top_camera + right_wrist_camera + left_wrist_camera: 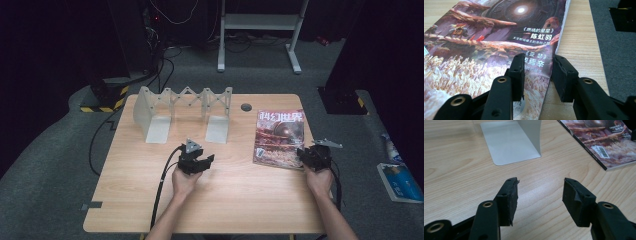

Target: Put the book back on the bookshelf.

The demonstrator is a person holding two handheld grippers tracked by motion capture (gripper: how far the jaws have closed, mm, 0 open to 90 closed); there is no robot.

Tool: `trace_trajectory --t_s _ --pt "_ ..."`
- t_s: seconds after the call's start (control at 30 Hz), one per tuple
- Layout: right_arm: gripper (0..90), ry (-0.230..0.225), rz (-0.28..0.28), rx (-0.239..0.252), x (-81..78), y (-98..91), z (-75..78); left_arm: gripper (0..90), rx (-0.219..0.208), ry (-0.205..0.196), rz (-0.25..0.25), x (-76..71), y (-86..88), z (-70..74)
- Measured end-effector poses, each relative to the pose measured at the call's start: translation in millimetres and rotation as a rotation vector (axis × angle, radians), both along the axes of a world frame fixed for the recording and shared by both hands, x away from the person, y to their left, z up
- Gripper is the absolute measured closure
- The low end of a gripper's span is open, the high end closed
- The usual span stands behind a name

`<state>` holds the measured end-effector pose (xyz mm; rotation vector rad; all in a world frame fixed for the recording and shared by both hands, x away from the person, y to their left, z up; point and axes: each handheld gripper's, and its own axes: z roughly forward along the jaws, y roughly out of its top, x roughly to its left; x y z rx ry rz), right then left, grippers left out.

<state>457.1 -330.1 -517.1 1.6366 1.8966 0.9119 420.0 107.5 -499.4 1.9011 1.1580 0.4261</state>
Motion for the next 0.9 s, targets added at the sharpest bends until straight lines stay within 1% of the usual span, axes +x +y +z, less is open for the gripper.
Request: trace_trajectory --t_s 0.07,0.1,0.2,0.23,0.3,0.37,0.4,0.47,0.53,0.57,0.73,0.77,0.87,0.9 --pt "63.0 -0.002 -0.002 0.001 -0.7 1.6 -0.2 45.8 0.002 0.002 -0.006 4.0 -5.9 1.1" --pt "63.0 -0.002 -0.002 0.001 -0.7 1.6 -0.2 45.8 0.002 0.002 -0.006 4.0 -5.9 1.1" --pt "63.0 0.000 -0.001 0.001 -1.7 3.3 -0.2 45.8 -0.012 -0.011 -0.004 6.9 -9.3 1.0" --pt "62.9 -0.002 0.000 0.002 -2.0 4.2 -0.3 45.8 -0.017 -0.006 -0.002 7.8 -9.9 0.1" --pt "62.9 -0.002 0.003 0.002 -2.5 5.4 -0.3 45.8 -0.013 0.002 -0.001 9.3 -10.2 -1.8" --pt "62.9 -0.004 0.002 0.011 -2.8 6.6 -0.8 45.6 -0.018 0.014 0.008 11.2 -10.6 -4.3" --pt "62.9 -0.007 0.002 0.012 -2.9 7.1 -1.1 45.6 -0.014 0.014 0.012 12.1 -10.8 -5.1" --pt "62.9 -0.005 -0.005 0.019 -3.6 8.8 -1.3 45.6 -0.020 0.016 0.018 13.7 -11.5 -6.6" --pt "62.9 -0.009 -0.006 0.022 -4.2 10.4 -1.9 45.6 -0.013 0.019 0.021 16.0 -11.9 -7.9" --pt "62.9 -0.010 -0.005 0.020 -4.6 11.9 -2.0 45.6 0.006 0.029 0.018 19.0 -13.4 -8.0" --pt "62.9 -0.013 -0.006 0.016 -5.0 14.7 -2.0 45.6 0.018 0.037 0.011 24.4 -19.8 -7.0" --pt "63.0 -0.011 -0.008 0.016 -5.3 15.4 -1.9 45.6 0.016 0.036 0.011 25.0 -21.3 -7.0" --pt "63.1 -0.015 -0.008 0.003 -5.5 18.8 -1.6 45.6 -0.013 0.032 0.015 27.2 -24.1 -8.2" --pt "63.1 -0.016 -0.007 0.000 -5.6 19.8 -1.7 45.6 -0.013 0.032 0.014 28.3 -24.3 -9.0"
